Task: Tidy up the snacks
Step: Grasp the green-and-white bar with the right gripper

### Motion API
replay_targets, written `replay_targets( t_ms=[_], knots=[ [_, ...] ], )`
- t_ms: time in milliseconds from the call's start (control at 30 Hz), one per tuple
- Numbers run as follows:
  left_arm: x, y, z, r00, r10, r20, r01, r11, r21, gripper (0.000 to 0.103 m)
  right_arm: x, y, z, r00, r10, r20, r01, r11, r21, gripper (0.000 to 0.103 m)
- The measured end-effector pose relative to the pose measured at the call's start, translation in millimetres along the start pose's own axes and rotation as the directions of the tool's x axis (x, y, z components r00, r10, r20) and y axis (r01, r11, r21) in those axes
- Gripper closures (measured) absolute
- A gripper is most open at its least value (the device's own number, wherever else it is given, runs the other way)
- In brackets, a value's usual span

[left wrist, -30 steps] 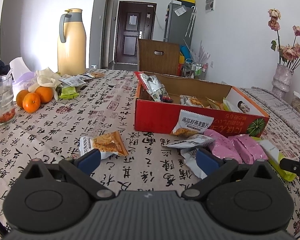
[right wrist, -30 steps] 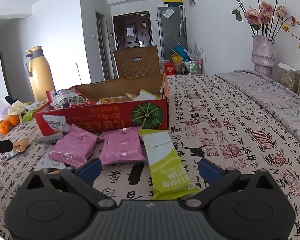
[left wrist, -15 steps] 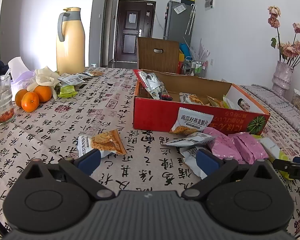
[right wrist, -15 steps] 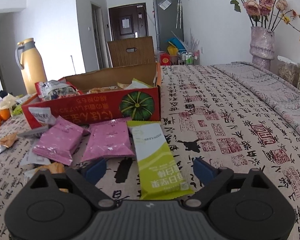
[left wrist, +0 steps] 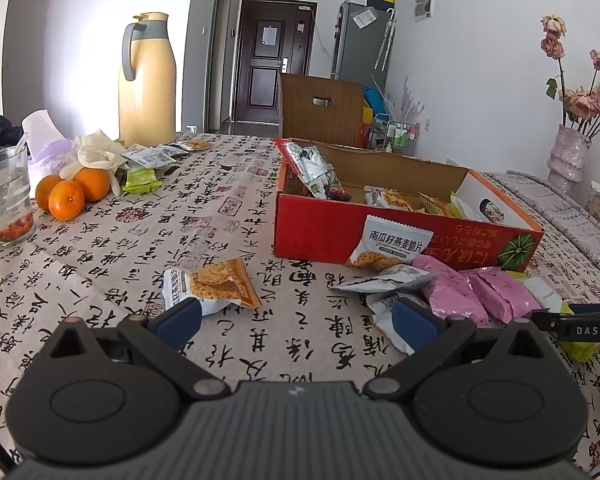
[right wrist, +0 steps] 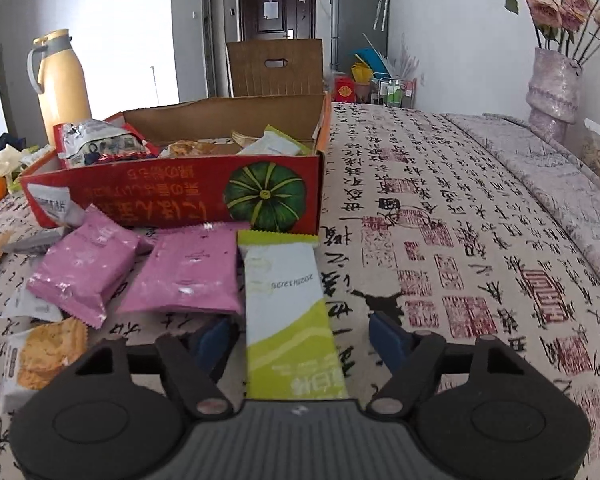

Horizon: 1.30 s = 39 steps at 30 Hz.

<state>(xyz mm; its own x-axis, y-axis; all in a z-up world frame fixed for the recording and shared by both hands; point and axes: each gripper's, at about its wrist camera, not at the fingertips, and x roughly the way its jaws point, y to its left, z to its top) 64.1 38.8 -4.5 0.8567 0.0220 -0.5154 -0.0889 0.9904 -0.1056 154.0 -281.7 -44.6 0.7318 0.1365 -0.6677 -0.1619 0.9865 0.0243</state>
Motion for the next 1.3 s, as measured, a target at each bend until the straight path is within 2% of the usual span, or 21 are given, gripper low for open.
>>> replay_targets(
  t_ms=[67, 133, 200, 300, 800, 1100, 1300],
  knots=[
    [0, 1, 0, 1.000, -0.001, 0.001, 0.001, 1.000, -0.001, 0.000, 1, 2, 1, 1.000, 0.006, 0.004, -0.006, 1.000, -0.010, 0.033],
    [0, 1, 0, 1.000, -0.001, 0.002, 0.001, 1.000, -0.003, 0.000, 1, 5, 1, 1.000, 0.014, 0.011, -0.014, 1.000, -0.016, 0.042],
    [0, 2, 0, 1.000, 0.002, 0.000, -0.002, 1.000, -0.005, 0.000, -1, 8, 0, 0.999, 0.028, 0.018, -0.028, 0.999, -0.025, 0.057],
    [1, 3, -1, 1.000, 0.004, -0.007, -0.004, 1.000, -0.010, 0.000, -4, 13, -2, 0.999, 0.030, 0.028, -0.030, 0.999, -0.032, 0.064],
    [0, 10, -3, 1.000, 0.002, -0.008, -0.002, 1.000, -0.030, 0.000, -26, 19, -22, 0.993, -0.037, 0.109, 0.035, 0.999, 0.022, 0.066],
    [-1, 20, 0, 1.000, 0.013, 0.002, -0.013, 0.999, -0.048, 0.000, -43, 16, -19, 0.982, -0.071, 0.176, 0.061, 0.996, 0.062, 0.066],
    [5, 27, 4, 0.999, 0.037, -0.006, -0.037, 0.998, -0.048, 0.000, -48, 13, -19, 0.979, -0.077, 0.187, 0.065, 0.995, 0.073, 0.066]
  ],
)
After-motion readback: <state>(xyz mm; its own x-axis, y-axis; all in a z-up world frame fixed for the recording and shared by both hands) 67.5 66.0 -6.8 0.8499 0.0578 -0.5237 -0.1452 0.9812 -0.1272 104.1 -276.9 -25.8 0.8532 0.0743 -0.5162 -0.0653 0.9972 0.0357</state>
